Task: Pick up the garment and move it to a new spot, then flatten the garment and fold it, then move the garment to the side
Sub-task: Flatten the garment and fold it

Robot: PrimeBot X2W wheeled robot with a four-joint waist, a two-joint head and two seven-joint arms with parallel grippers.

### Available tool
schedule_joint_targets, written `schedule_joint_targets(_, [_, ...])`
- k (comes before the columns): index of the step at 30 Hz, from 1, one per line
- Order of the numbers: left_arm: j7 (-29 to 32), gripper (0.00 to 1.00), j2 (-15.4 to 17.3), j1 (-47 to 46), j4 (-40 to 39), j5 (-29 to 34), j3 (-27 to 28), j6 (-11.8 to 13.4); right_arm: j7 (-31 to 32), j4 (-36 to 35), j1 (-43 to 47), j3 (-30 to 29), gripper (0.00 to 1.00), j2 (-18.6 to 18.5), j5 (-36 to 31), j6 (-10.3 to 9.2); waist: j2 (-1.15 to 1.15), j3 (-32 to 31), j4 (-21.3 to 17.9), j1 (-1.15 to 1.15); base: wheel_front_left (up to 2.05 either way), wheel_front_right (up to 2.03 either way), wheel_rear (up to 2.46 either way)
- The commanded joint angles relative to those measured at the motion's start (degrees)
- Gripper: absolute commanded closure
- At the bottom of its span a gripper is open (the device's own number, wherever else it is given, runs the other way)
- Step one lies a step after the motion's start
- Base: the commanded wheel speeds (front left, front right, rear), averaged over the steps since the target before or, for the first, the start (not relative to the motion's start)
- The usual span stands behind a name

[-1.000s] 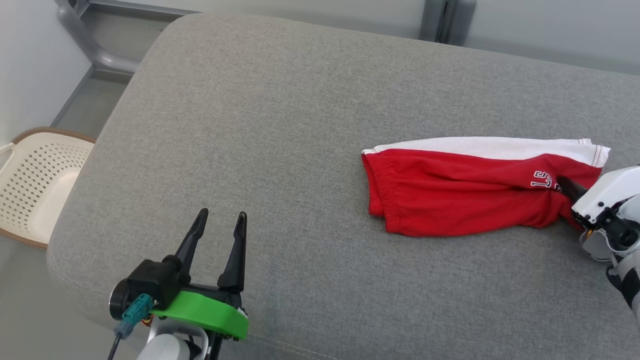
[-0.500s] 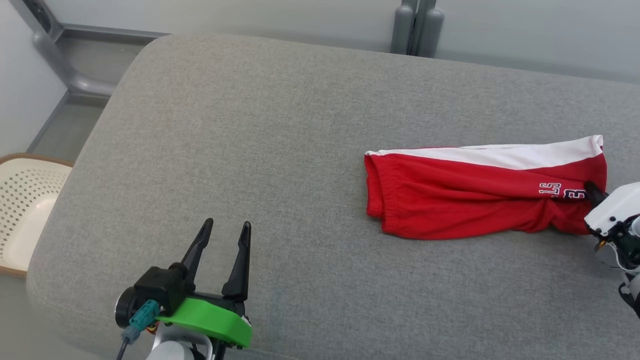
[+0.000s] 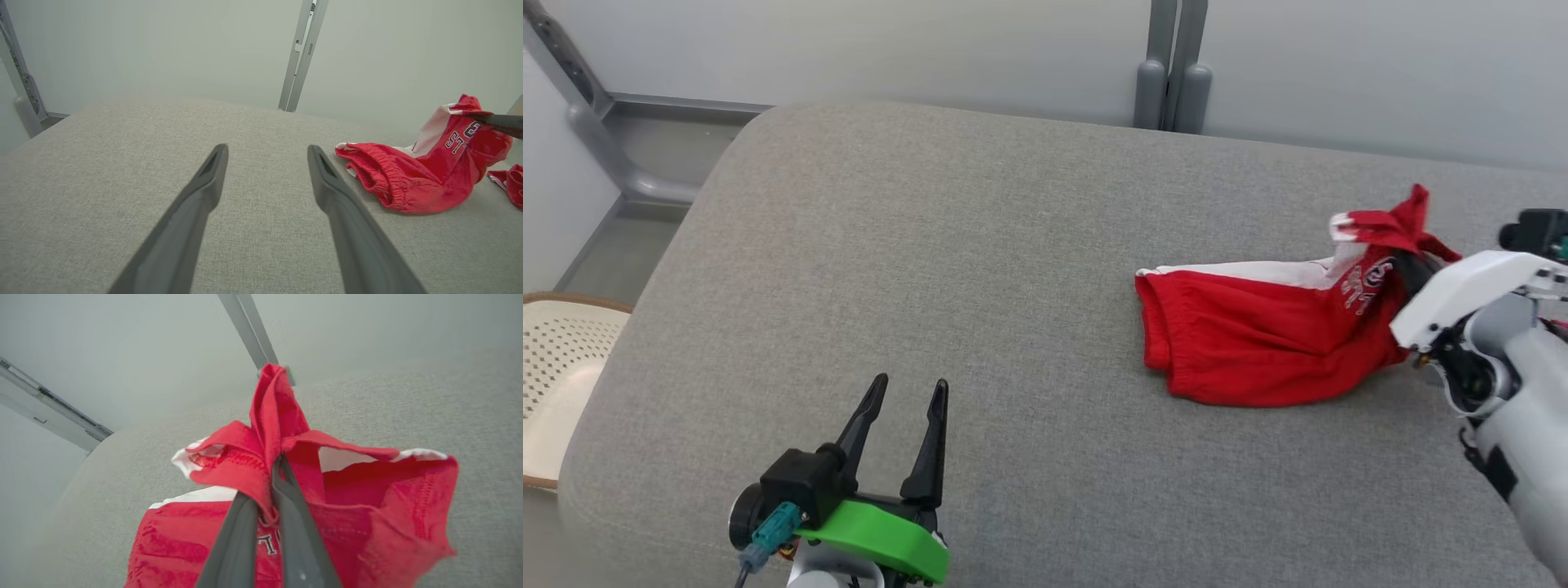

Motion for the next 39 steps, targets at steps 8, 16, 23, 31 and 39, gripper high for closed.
schedule_joint_targets(8, [-0.15, 0.0, -0.81, 0.83, 1.0, 0.16, -0.17, -0.57, 2.96, 1.92, -3.67, 5.97, 1.0, 6.97, -2.5, 0.03, 0.0, -0.4, 4.11, 0.0, 0.0, 0.0, 0.0])
schedule_joint_targets(16, [-0.15, 0.0, -1.56, -0.39, 1.94, 0.53, 0.04, -1.13, 2.4, 11.2, -7.23, 8.23, 1.0, 12.34, -5.25, 0.03, 0.0, 0.67, 7.4, 0.0, 0.0, 0.0, 0.0])
schedule_joint_targets(23, [-0.15, 0.0, -2.28, -0.85, 2.63, 0.78, 0.81, -1.56, 4.53, 16.52, -8.42, 11.8, 0.09, 15.63, -7.03, 0.03, 0.0, 1.25, 7.89, 0.0, 0.0, 0.0, 0.0])
schedule_joint_targets(31, [-0.15, 0.0, -1.86, 0.17, 3.57, 1.33, 1.82, -1.69, 2.7, 12.86, -6.85, 15.82, 0.0, 17.8, -6.18, 0.03, 0.0, -1.31, 5.85, 0.0, 0.0, 0.0, 0.0])
schedule_joint_targets(39, [-0.05, 0.0, -0.39, 2.89, 2.68, 1.38, 2.66, -0.94, -4.71, -1.46, -4.63, 19.07, 0.0, 12.43, -3.5, 0.03, 0.0, -5.11, 0.25, 0.0, 0.0, 0.0, 0.0])
